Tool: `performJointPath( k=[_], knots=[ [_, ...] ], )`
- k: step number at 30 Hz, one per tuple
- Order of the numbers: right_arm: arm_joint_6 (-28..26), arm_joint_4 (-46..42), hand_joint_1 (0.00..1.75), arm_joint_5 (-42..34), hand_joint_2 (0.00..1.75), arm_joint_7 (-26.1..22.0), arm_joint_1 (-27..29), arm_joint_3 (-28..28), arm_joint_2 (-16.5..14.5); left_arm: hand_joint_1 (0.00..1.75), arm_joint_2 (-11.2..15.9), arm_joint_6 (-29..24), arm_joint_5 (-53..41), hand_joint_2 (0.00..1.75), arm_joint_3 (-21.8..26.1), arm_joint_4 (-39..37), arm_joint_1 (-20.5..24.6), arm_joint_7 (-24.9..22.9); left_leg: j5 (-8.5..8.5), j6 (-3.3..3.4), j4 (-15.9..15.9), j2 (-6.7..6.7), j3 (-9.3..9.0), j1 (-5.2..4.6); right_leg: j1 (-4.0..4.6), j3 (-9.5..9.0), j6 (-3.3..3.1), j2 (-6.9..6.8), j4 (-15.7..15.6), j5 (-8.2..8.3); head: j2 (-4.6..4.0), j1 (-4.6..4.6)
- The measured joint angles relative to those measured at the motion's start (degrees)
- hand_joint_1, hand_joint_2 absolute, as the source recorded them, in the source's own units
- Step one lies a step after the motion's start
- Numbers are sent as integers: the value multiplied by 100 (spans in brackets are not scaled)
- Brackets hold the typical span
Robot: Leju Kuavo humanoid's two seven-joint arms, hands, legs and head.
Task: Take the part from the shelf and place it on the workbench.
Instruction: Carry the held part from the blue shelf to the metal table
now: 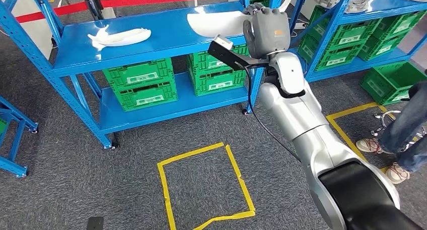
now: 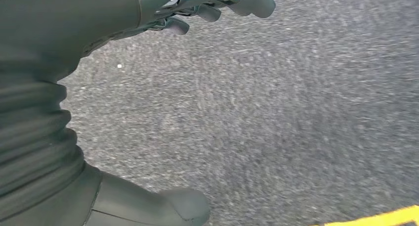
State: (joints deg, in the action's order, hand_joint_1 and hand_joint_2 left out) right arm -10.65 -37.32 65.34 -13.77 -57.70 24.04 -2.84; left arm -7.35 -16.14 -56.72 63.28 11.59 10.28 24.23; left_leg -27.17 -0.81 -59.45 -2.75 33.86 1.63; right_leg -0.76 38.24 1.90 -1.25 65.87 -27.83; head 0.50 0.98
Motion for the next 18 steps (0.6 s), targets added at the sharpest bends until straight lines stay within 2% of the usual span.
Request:
performJointPath(
  k=[2, 3, 5, 6, 8, 10, 11, 12, 13, 15, 16, 17, 18],
  knots=[
    [60, -13, 175, 30, 175, 5, -167, -10, -8, 0, 15, -2, 26, 175, 1, 4, 66, 16, -6, -69, -18, -76, 13, -30, 30, -259, -63, -135, -533, 131, 0, 3],
    [99, -18, 175, 38, 175, 5, -240, -13, -13, 0, 26, -8, 34, 175, 2, 7, 95, 20, -1, -109, -11, -117, 12, -44, 51, -280, -107, -145, -608, 120, 0, -2],
    [187, -26, 175, 45, 175, 3, -337, -16, -20, 0, 45, -38, 47, 175, 2, 10, 139, 20, 2, -182, 13, -178, 1, -36, 60, -265, -205, -51, -635, 150, 0, -20],
    [227, -26, 175, 45, 175, 4, -385, -17, -26, 0, 52, -61, 50, 175, 2, 10, 152, 18, -42, -216, -23, -133, 16, -25, 54, -264, -249, -9, -652, 168, 0, -22],
    [285, -27, 175, 42, 175, -3, -490, -19, -67, 0, 78, -102, 35, 175, 2, 9, 162, 9, -300, -252, -405, 59, 183, -14, 33, -263, -330, 70, -681, 204, 0, -54],
    [316, -27, 175, 33, 175, -4, -553, -20, -103, 0, 122, -137, -4, 175, 1, 8, 150, -27, -649, -250, -1152, 209, 505, -24, 49, -256, -366, 165, -679, 211, 0, -97],
    [320, -26, 175, 24, 175, -2, -556, -20, -108, 0, 148, -154, -22, 175, 1, 8, 138, -57, -732, -243, -1450, 233, 643, -32, 61, -256, -370, 217, -675, 211, 0, -110],
    [313, -26, 175, 7, 175, -3, -551, -24, -103, 0, 174, -171, -37, 175, 0, 8, 122, -90, -710, -230, -1567, 245, 704, -41, 72, -257, -372, 273, -669, 211, 0, -116],
    [302, -29, 175, -13, 175, -6, -545, -30, -97, 0, 193, -185, -48, 175, -1, 8, 103, -118, -583, -211, -1464, 255, 664, -47, 79, -257, -372, 330, -662, 210, 0, -120],
    [278, -53, 175, -50, 175, -21, -537, -50, -81, 0, 233, -207, -59, 175, -2, 9, 67, -145, -200, -158, -763, 372, 352, -51, 82, -255, -367, 441, -644, 209, 0, -126],
    [270, -72, 175, -61, 175, -33, -535, -61, -72, 0, 248, -215, -59, 175, -3, 9, 54, -149, -82, -138, -412, 459, 186, -48, 86, -240, -353, 494, -630, 209, 0, -127],
    [262, -93, 175, -68, 175, -49, -530, -69, -63, 0, 266, -222, -54, 175, -3, 9, 41, -149, -26, -121, -167, 528, 71, -49, 85, -216, -326, 542, -624, 220, 0, -128],
    [255, -115, 175, -78, 175, -64, -518, -79, -50, 0, 281, -229, -43, 175, -2, 10, 27, -148, -37, -107, -63, 566, 23, -55, 80, -190, -291, 590, -627, 236, 0, -130]
  ],
)
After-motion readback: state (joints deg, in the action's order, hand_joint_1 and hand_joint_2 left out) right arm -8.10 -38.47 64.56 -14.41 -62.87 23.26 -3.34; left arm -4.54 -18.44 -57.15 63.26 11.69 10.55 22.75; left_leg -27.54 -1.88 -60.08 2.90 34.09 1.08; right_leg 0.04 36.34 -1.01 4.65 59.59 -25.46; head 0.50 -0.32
